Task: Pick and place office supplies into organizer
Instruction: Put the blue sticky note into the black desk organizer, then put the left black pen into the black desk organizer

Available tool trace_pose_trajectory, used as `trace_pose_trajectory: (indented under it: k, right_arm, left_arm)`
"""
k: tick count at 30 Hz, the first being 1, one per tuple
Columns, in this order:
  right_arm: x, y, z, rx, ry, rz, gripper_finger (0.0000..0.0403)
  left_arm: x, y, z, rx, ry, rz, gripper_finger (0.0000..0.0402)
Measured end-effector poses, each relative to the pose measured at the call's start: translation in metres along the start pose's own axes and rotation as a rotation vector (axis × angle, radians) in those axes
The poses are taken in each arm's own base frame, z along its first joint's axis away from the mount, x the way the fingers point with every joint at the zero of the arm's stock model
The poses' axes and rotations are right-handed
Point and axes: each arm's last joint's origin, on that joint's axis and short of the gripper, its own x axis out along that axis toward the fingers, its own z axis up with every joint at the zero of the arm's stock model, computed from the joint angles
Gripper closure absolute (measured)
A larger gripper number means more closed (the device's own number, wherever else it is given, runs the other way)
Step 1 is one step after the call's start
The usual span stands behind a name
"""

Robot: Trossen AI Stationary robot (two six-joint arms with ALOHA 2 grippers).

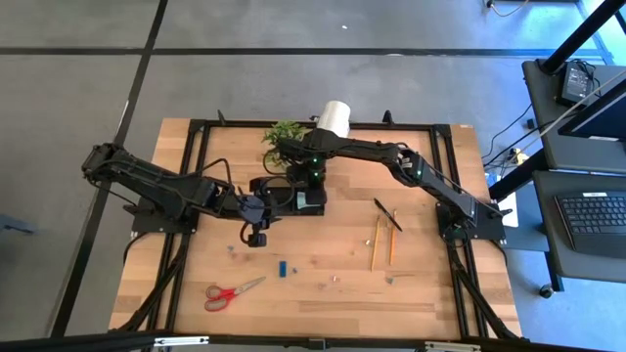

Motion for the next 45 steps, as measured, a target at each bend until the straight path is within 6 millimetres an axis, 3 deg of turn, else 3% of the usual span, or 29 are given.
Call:
trace_pose_trajectory:
  k: [10,17,32,37,41,45]
  right_arm:
    - [0.000,0.002,-0.005,0.015,0.050,0.011,0.0215]
    - [-0.003,0.003,-0.007,0.005,0.127,-0.132,0.0215]
    - [-0.005,0.029,0.001,-0.052,0.092,-0.143,0.0214]
    - [-0.004,0.037,0.001,0.045,0.096,-0.123,0.0214]
    - [-0.019,0.045,0.001,0.058,0.026,-0.021,0.0214]
    - [-0.053,0.058,0.001,0.021,-0.102,-0.012,0.0214]
  left_arm:
    - [0.000,0.000,0.000,0.000,0.000,0.000,0.0304]
    - [0.000,0.000,0.000,0.000,0.000,0.000,0.0304]
    - [0.000,0.000,0.000,0.001,0.000,0.000,0.0304]
    - [0.000,0.000,0.000,-0.001,0.000,0.000,0.0304]
    - [-0.001,0.000,0.000,-0.003,0.003,0.001,0.0304]
    - [-0.012,0.004,0.001,-0.031,-0.033,0.002,0.0304]
